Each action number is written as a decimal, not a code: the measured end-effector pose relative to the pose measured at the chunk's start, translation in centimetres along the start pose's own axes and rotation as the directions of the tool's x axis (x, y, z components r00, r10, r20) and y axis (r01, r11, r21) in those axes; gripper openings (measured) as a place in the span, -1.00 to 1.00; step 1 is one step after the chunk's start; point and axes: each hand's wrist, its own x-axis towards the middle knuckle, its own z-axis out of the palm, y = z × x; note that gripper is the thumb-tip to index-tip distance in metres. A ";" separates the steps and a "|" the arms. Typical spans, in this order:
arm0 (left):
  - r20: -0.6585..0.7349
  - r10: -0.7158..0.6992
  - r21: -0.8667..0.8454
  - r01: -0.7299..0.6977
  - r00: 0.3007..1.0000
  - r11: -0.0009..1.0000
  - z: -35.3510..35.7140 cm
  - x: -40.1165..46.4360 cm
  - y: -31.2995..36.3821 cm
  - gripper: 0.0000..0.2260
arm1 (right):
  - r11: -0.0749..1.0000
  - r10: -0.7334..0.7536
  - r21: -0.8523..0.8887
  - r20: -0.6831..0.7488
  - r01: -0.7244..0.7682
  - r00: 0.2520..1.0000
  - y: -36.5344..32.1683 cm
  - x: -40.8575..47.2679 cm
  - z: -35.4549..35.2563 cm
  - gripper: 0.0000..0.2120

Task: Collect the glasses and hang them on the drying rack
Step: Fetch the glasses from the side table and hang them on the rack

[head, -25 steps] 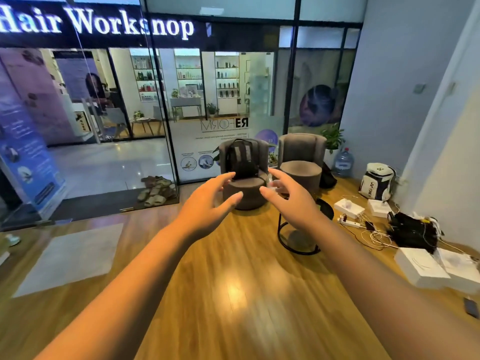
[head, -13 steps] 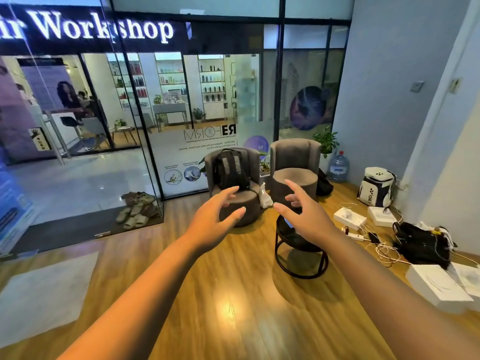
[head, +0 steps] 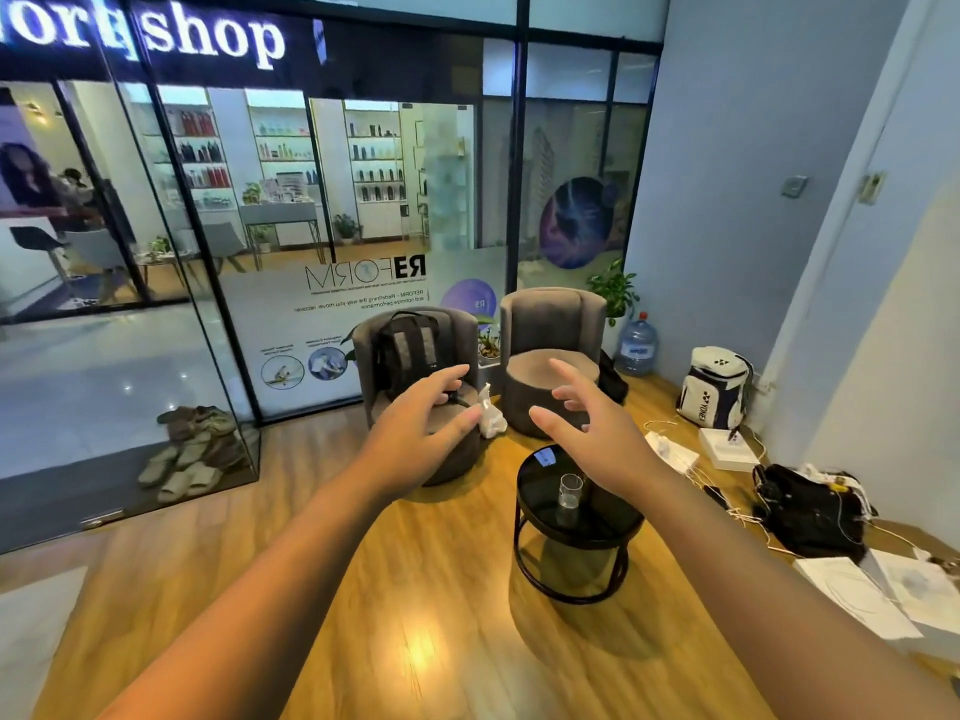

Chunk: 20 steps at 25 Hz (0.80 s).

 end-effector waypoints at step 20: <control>0.346 0.114 -0.034 -0.109 0.931 0.993 5.6 31.2 -15.9 -0.26 | 0.963 0.250 -0.031 -0.269 -0.267 0.930 11.2 26.6 5.4 -0.14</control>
